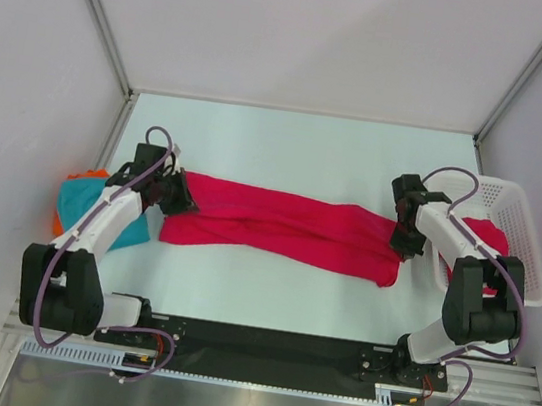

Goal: Fold and stack the t-shirts
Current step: Fold the other side of the tshirt into a rectangle

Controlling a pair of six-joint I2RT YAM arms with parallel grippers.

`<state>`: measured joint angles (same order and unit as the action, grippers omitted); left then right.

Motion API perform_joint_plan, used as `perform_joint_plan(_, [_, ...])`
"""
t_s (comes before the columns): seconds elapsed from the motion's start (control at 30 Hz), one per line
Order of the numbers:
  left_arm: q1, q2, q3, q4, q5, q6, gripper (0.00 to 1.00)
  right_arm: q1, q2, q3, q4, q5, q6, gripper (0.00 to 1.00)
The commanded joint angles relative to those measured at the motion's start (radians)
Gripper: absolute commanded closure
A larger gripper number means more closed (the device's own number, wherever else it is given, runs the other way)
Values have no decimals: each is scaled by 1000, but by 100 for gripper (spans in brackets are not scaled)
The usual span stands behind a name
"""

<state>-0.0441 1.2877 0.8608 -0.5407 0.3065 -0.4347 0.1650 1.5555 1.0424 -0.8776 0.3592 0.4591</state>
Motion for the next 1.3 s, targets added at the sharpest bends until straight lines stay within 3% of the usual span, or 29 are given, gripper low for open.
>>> perform_joint_plan(0.0, [-2,-47,-32,21,-20,17,100,8,-46,-16,-20,34,21,100])
perform_joint_plan(0.83, [82,-165,-108,-10,-26,30,100,51,-143,-42,-70,29,58,100])
perform_joint_plan(0.93, [90,-168,-114,-8,-14,28,100,67,-130,-53,-83,26,59,95])
perform_joint_plan(1.0, [101,-176,-108,-11,-12,28,99,77,-133,-54,-87,26,64,83])
perform_joint_plan(1.07, [113,-182,-95,-30,-15,33,85,82,-144,-50,-98,24,62,79])
perform_joint_plan(1.1, [125,-186,-92,-33,-15,33,74,87,-149,-41,-104,23,62,78])
perform_joint_plan(1.13, [133,-189,-85,-41,-12,33,55,90,-155,-36,-109,20,64,77])
perform_joint_plan(1.23, [156,-211,-72,-47,-12,31,37,103,-178,-9,-132,15,69,71])
perform_joint_plan(1.27, [162,-218,-69,-48,-12,30,35,106,-184,-4,-145,14,73,70])
